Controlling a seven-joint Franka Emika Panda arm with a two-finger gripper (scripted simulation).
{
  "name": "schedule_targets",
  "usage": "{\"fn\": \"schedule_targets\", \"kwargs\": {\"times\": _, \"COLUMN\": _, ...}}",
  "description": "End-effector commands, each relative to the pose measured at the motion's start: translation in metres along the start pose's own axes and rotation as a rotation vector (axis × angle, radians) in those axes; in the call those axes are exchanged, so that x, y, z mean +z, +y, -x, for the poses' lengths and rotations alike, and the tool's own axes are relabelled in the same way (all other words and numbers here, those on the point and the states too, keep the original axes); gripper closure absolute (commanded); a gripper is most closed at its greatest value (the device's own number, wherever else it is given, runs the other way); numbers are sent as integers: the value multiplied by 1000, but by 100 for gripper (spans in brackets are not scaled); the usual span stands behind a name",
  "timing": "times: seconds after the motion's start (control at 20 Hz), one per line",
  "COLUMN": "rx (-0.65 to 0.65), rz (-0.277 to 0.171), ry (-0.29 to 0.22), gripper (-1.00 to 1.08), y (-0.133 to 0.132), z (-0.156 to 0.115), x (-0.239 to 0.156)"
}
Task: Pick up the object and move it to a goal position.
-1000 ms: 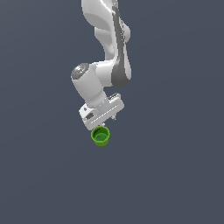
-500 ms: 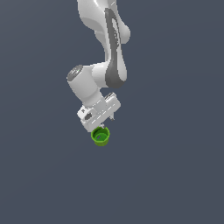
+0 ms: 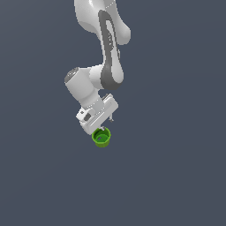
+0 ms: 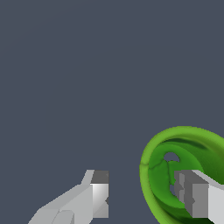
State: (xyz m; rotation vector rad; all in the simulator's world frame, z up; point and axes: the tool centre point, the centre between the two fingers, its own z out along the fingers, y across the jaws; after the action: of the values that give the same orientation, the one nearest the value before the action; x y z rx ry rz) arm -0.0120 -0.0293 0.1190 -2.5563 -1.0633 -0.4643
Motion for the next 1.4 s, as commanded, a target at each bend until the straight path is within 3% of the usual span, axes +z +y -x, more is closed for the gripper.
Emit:
{"fn": "schedule_targets", "kwargs": {"times": 0.0, "rx": -32, "rz": 2, "ry": 19, "gripper": -20, "y": 1, "z": 2, "x": 1}}
{"fn": "schedule_targets", "kwargs": {"times": 0.85, "rx": -235, "rz": 49, "ry": 131, "gripper": -20, "y": 12, "z": 21, "x": 3}}
{"fn": "schedule_targets", "kwargs": {"times": 1.35, "rx": -317, "rz": 83, "ry": 166, "gripper": -20, "y": 16, "z": 30, "x": 4}}
